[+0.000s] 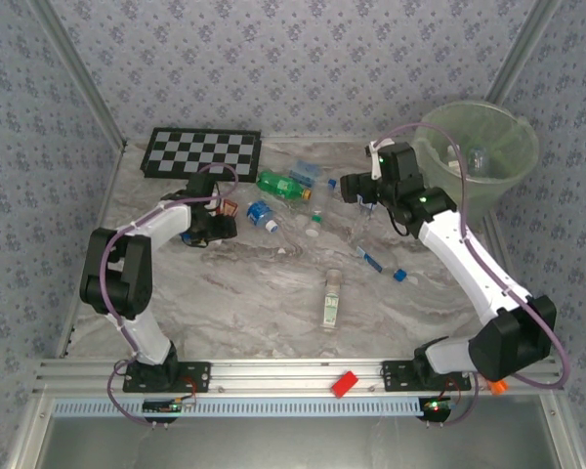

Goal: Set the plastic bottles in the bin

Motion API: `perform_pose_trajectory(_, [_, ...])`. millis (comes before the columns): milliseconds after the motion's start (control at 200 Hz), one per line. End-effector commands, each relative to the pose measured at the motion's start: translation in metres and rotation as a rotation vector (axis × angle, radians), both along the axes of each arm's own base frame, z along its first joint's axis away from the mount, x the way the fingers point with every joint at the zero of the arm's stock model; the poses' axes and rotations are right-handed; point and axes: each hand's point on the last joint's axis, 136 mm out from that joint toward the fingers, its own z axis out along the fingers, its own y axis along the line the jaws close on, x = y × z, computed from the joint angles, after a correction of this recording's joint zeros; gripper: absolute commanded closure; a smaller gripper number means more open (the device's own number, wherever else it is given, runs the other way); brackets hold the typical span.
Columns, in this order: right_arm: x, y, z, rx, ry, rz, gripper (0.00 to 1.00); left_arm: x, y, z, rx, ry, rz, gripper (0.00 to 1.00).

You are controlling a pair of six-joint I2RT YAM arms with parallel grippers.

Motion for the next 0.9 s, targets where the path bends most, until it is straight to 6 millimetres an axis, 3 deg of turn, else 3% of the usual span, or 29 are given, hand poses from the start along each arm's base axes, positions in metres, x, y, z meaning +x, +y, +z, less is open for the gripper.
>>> perform_pose_trajectory(0, [0.007,0.004,0.017,0.036,-0.032,0.002,0.00,0.002,-0.009,-0.007,-0.016,0.010,-0.055,0.32])
perform_pose_trajectory(225, [0.009,0.005,0.014,0.047,-0.019,-0.004,0.00,-0.001,-0.009,-0.014,-0.007,0.020,-0.066,0.41])
perform_pose_trajectory(430, [0.010,0.007,0.013,0.061,-0.014,-0.009,0.01,-0.002,-0.009,-0.007,-0.008,0.006,-0.069,0.71])
perform_pose_trajectory(545, [0.012,0.012,0.014,0.081,-0.013,0.002,0.00,-0.009,-0.008,0.002,-0.012,-0.006,-0.064,0.75])
perform_pose_trajectory(715, [0.018,0.023,0.021,0.153,-0.012,0.014,0.01,-0.022,-0.016,0.030,-0.017,-0.063,-0.092,0.75])
perform_pose_trajectory(895, [0.024,0.035,0.033,0.385,0.036,0.038,0.00,-0.037,-0.039,0.076,-0.030,-0.178,-0.176,0.75])
